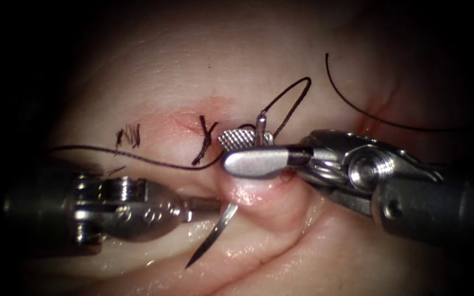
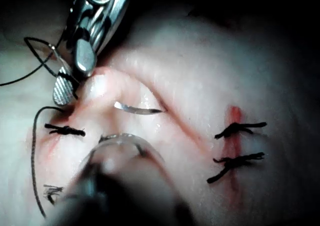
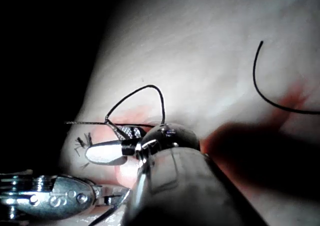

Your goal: Wound Closure

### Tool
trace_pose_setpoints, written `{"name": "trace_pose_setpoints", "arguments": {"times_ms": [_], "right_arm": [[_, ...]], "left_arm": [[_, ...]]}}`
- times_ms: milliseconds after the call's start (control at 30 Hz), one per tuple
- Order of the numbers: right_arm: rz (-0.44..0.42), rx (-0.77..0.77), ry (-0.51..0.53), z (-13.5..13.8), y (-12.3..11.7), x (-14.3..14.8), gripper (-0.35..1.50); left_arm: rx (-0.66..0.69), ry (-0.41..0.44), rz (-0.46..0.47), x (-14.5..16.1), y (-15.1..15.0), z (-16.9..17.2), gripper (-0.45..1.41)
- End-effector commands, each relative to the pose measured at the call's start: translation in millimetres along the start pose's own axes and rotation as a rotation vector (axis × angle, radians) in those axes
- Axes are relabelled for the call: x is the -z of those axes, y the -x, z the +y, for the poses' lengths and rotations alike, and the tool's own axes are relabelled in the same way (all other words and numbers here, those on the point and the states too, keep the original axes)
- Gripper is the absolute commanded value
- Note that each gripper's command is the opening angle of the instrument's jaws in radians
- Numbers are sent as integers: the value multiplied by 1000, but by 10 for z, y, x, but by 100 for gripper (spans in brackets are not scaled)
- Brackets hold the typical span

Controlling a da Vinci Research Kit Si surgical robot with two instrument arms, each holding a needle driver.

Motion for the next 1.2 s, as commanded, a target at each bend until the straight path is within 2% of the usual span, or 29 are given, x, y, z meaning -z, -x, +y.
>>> {"name": "trace_pose_setpoints", "arguments": {"times_ms": [33,167,300,433,633,700,733,867,900,933,1033,1200], "right_arm": [[15,20,15,14,-14,7,141],[1,31,19,20,-19,15,146],[-50,58,25,24,-14,16,148],[-88,65,18,24,-8,16,148],[-119,77,-11,29,1,17,146],[-149,95,-4,33,4,18,146],[-149,95,-4,33,4,18,146],[-157,103,-3,38,2,23,145],[-159,102,-5,40,0,25,143],[-159,102,-5,40,0,25,143],[-161,108,-7,42,-1,29,140],[-163,109,-10,41,1,30,136]], "left_arm": [[-34,-2,41,1,-10,0,-23],[-63,-11,79,9,-17,0,-10],[-104,-50,143,16,-22,-11,5],[-126,-63,180,17,-18,-19,10],[-179,-9,249,16,-10,-25,17],[-218,44,314,15,-11,-24,24],[-218,44,314,15,-11,-24,24],[-282,89,373,15,-13,-21,41],[-317,124,397,16,-17,-20,52],[-317,124,397,16,-17,-20,52],[-383,187,466,16,-22,-18,73],[-419,207,453,12,-23,-22,73]]}}
